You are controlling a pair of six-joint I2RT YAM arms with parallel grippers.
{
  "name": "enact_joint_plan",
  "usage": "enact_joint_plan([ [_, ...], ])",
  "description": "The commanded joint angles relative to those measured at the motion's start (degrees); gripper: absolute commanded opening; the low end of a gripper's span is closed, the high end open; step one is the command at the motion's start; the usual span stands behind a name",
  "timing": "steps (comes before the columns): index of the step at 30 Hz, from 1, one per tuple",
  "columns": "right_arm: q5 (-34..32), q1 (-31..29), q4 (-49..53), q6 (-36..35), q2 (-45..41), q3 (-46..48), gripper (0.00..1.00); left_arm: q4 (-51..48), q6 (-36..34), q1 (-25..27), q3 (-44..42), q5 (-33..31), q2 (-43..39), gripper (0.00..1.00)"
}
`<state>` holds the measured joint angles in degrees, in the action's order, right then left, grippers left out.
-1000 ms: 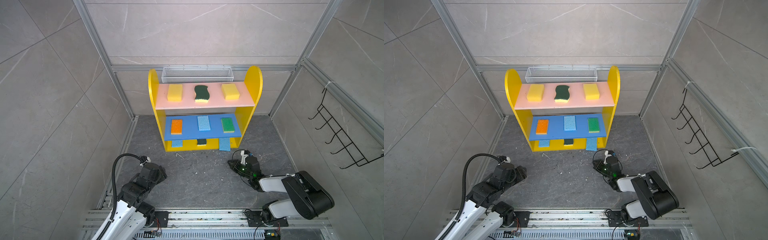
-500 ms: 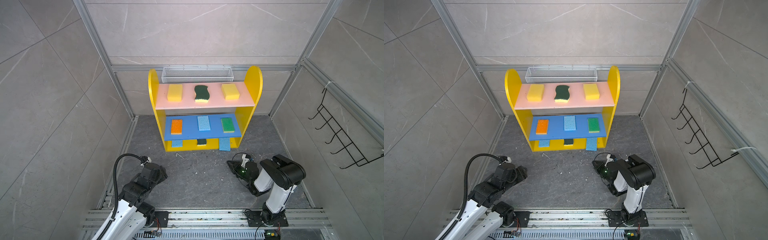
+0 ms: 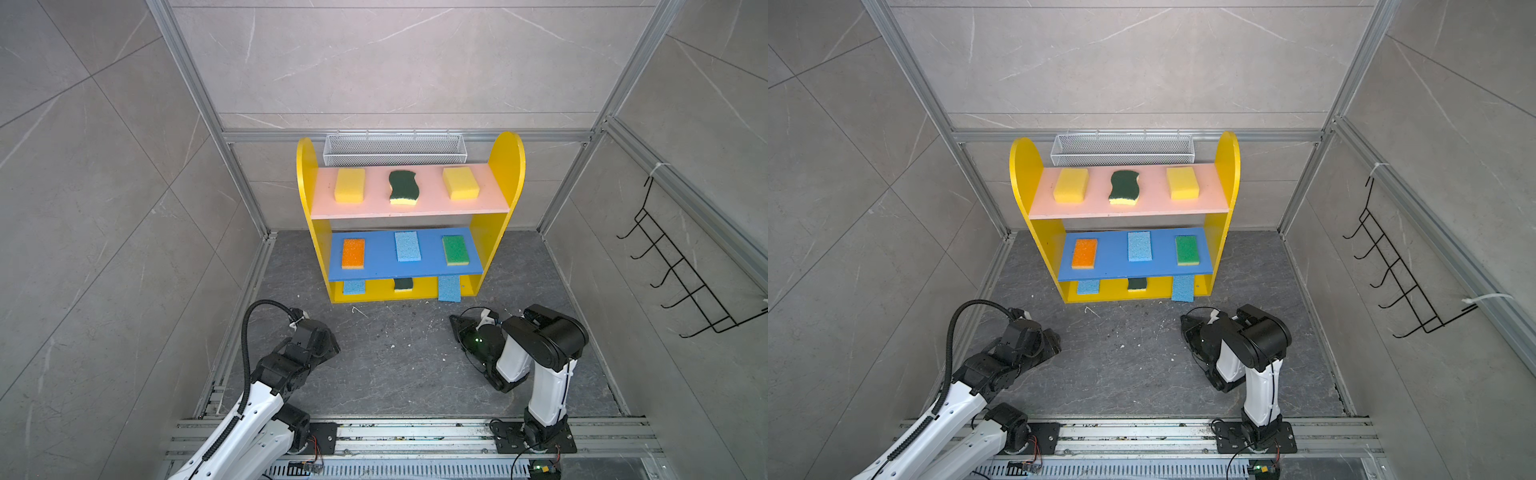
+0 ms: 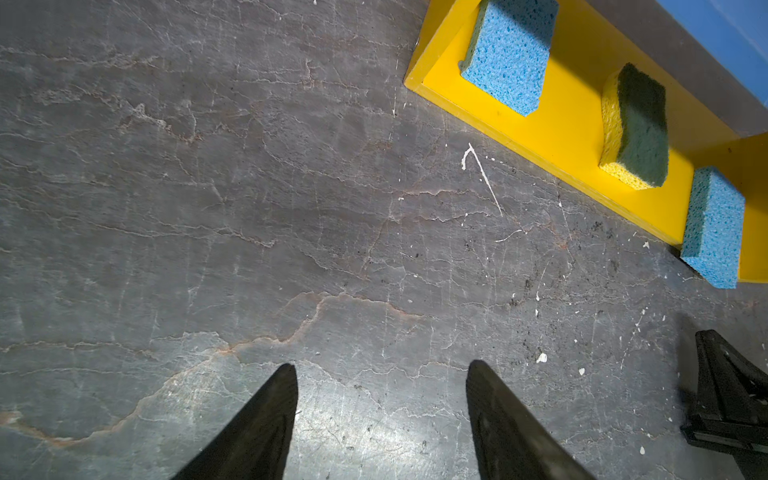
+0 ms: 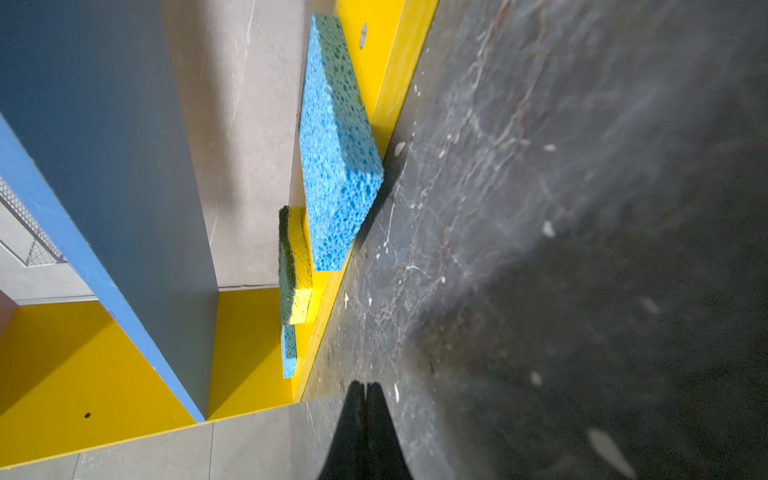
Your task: Place and organize the cleaning sponges onto the shelf
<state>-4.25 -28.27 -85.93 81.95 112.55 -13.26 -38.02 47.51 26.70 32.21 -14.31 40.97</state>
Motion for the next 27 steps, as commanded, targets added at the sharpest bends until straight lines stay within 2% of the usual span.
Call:
enact_joint_plan([
  [1,-4.43,-0.87,3.75,3.35,3.24,-1.10,0.00,1.98,-0.75,0.11,0.87,0.86,-0.18,0.67],
  [8,-8.02,-1.17,3.84,5.82,5.39,-1.33,0.00,1.75,-0.06,0.11,-0.42,0.41,-1.79,0.67],
  [18,-8.71,-1.17,5.93,6.25,6.94,-4.28,0.00,2.02,0.04,0.11,-1.06,-0.38,-2.13,0.67],
  [27,-8.73,-0.81,20.21,3.66,-0.51,-6.96,0.00,3.89,0.22,0.11,-1.73,-0.88,-1.33,0.67],
])
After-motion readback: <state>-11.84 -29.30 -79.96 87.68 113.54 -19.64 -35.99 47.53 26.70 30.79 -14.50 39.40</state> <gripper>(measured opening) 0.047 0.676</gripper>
